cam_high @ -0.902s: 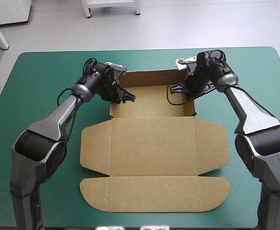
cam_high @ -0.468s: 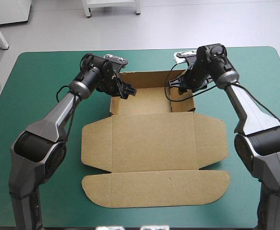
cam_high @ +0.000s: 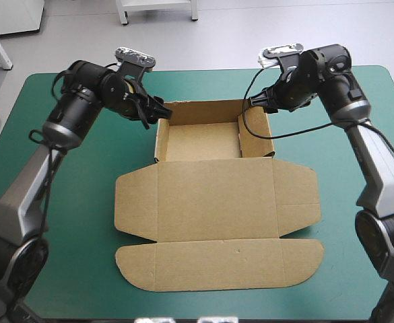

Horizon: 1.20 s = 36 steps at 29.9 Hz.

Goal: Fold the box

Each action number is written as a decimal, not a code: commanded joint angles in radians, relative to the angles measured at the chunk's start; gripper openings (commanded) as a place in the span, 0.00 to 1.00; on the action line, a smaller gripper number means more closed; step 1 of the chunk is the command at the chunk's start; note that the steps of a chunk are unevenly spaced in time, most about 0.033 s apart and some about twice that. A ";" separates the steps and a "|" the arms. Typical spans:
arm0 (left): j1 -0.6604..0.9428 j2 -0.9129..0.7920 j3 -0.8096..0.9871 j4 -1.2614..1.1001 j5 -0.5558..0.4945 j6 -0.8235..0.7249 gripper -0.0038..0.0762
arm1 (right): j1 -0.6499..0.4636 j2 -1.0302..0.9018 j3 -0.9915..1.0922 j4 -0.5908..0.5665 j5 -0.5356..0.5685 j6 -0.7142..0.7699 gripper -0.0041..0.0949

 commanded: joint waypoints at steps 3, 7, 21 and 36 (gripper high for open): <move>-0.003 -0.255 0.112 0.003 -0.026 0.000 0.64 | 0.001 -0.169 -0.030 0.004 0.000 -0.003 0.54; -0.003 -0.412 0.259 -0.004 -0.014 0.000 0.64 | 0.001 -0.219 -0.030 0.000 0.000 -0.009 0.53; -0.003 -1.011 0.557 0.004 0.088 -0.037 0.64 | 0.001 -0.219 0.034 -0.002 0.000 -0.017 0.53; -0.003 -1.061 0.561 0.009 0.108 -0.009 0.64 | 0.001 -0.009 0.011 0.006 -0.061 -0.021 0.53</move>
